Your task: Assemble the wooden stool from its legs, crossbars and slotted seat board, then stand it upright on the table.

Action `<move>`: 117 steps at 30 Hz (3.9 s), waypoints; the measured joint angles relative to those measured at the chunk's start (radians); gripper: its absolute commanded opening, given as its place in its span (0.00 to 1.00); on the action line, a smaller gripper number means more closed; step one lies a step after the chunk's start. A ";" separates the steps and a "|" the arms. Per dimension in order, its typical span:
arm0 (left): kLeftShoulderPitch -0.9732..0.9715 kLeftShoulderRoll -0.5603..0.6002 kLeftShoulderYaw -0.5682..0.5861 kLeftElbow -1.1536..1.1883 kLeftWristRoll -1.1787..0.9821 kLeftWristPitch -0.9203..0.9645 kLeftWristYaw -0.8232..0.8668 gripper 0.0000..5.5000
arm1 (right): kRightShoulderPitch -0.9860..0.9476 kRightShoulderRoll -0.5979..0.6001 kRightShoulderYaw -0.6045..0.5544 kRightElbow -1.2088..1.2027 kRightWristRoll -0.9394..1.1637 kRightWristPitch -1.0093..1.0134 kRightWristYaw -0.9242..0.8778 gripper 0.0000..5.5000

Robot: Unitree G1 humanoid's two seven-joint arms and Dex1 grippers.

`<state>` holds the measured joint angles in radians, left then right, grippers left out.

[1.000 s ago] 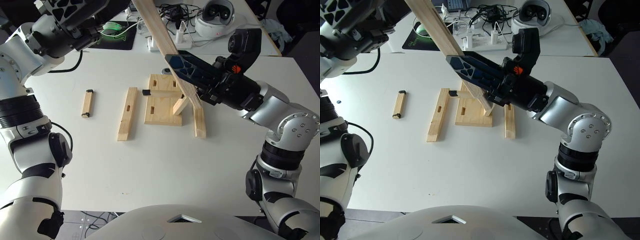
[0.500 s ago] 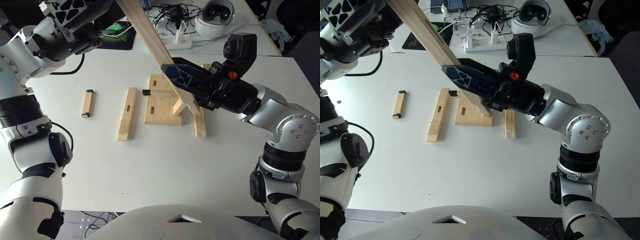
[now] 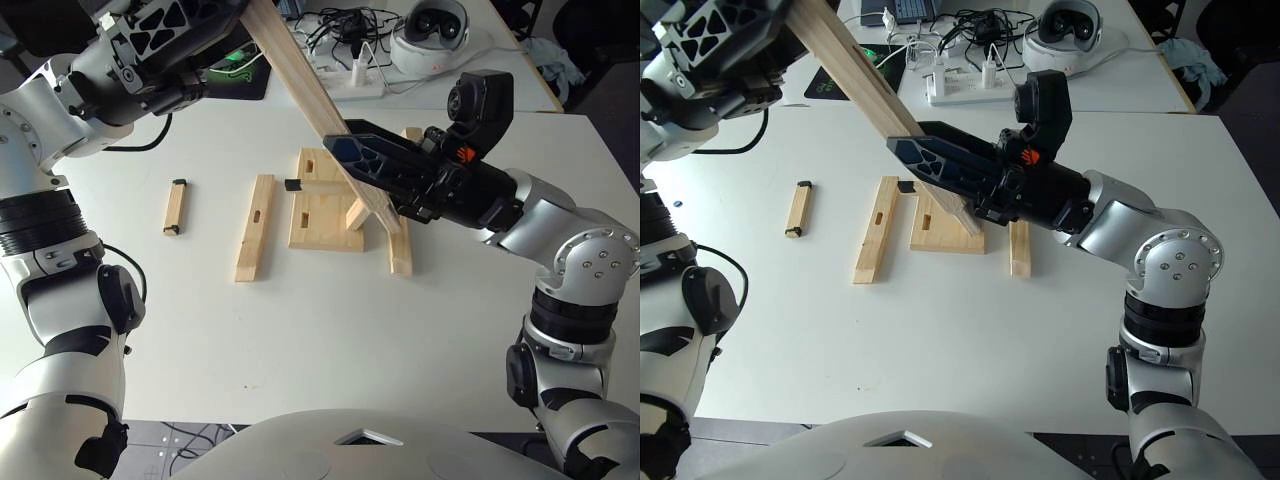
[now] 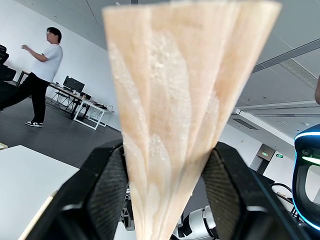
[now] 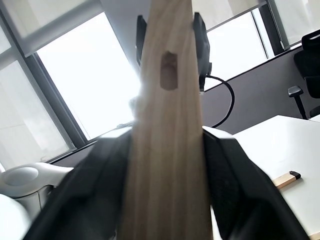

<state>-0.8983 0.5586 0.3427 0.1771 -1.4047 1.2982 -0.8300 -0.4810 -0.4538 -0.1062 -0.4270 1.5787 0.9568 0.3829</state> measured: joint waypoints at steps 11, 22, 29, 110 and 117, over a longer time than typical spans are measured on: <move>0.035 0.111 -0.008 -0.043 0.087 -0.006 -0.086 0.37 | 0.104 -0.154 0.052 -0.015 -0.263 0.002 0.168 0.54; 0.246 0.177 0.005 -0.126 0.184 -0.073 -0.139 0.37 | 0.400 -0.172 0.214 0.128 -0.786 -0.174 0.176 0.54; 0.315 0.178 0.035 -0.164 0.191 -0.087 -0.133 0.37 | 0.478 0.011 0.200 0.162 -0.918 -0.283 0.026 0.54; 0.903 -0.193 -0.274 -0.444 0.820 -1.165 -0.009 0.37 | 0.253 0.231 0.156 0.279 -1.210 -0.161 -0.043 0.19; 0.947 -0.113 -0.310 -0.405 0.871 -1.256 -0.055 0.37 | 0.253 0.235 0.123 0.273 -1.220 -0.138 -0.079 0.19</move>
<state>0.0483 0.4455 0.0331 -0.2275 -0.5342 0.0421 -0.8848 -0.2282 -0.2189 0.0167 -0.1542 0.3591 0.8190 0.3035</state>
